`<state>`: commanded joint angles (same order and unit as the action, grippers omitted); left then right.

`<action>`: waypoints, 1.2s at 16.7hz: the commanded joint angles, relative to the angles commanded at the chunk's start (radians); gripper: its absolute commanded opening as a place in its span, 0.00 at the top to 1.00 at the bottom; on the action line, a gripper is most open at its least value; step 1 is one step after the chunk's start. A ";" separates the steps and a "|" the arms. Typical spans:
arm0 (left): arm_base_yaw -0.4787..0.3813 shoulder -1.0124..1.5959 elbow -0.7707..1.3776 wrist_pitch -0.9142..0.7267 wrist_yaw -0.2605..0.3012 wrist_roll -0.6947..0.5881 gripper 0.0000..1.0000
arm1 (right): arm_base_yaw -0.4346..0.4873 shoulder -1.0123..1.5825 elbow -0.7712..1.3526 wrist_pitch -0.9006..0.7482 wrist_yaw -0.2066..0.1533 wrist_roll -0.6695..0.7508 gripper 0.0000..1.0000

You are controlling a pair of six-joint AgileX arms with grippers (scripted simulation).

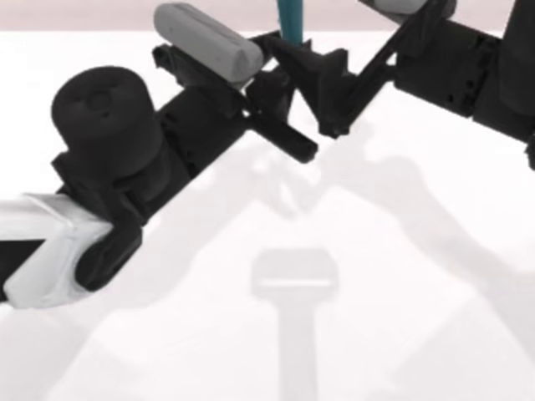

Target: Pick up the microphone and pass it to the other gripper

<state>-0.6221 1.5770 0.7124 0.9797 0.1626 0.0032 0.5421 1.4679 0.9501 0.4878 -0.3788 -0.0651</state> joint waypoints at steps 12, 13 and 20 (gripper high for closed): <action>0.000 0.000 0.000 0.000 0.000 0.000 1.00 | 0.054 0.150 0.126 0.026 0.057 0.002 0.30; 0.000 0.000 0.000 0.000 0.000 0.000 1.00 | 0.054 0.150 0.126 0.026 0.057 0.002 0.38; 0.000 0.000 0.000 0.000 0.000 0.000 1.00 | 0.054 0.150 0.126 0.026 0.057 0.002 0.90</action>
<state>-0.6221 1.5770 0.7124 0.9797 0.1626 0.0032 0.5965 1.6177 1.0756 0.5140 -0.3223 -0.0632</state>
